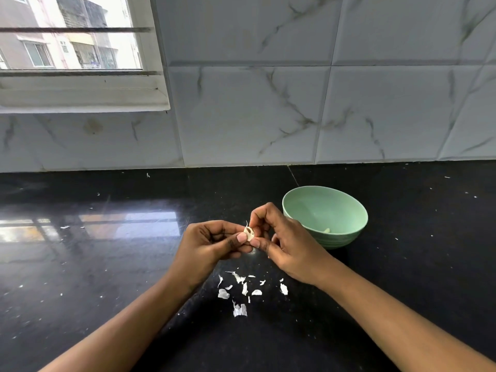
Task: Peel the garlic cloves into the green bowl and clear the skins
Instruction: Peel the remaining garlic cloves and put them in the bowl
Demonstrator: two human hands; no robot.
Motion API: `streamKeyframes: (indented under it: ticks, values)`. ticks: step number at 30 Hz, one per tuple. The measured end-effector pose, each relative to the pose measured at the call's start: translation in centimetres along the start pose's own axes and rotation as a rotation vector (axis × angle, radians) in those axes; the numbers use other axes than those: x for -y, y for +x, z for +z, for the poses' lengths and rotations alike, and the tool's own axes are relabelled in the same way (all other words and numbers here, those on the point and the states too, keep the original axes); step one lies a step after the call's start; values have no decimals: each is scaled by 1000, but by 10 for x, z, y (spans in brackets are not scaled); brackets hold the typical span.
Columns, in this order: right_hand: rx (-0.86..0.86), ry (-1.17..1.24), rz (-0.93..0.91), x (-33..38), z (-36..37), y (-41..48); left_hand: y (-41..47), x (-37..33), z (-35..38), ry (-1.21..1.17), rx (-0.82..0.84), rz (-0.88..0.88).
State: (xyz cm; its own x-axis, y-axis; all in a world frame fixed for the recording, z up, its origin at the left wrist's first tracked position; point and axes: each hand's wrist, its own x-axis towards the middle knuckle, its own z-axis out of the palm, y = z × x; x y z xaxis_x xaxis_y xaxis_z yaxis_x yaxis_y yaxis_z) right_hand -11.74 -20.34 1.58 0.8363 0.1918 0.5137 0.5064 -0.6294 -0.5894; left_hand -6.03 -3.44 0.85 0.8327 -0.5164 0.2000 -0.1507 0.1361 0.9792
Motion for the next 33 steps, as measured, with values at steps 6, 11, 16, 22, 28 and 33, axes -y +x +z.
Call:
streamKeyframes:
  ticks: [6, 11, 16, 22, 28, 33]
  values:
    - [-11, -84, -41, 2, 1, 0, -1, -1, 1, 21, -12, 44]
    - [-69, -237, -88, 4, 3, 1, 0, -1, 1, -15, -56, 46]
    - [-55, -75, 25, 3, -5, 2, 0, 0, 1, -42, -68, 20]
    - [-39, 36, 148, 3, -12, 3, 3, 2, 0, -28, -73, -21]
    - [93, 36, 230, 1, -9, 1, 3, 4, -1, -21, -44, -26]
    - [18, -8, 246, 6, -13, 1, 2, 4, -1, -21, -35, -11]
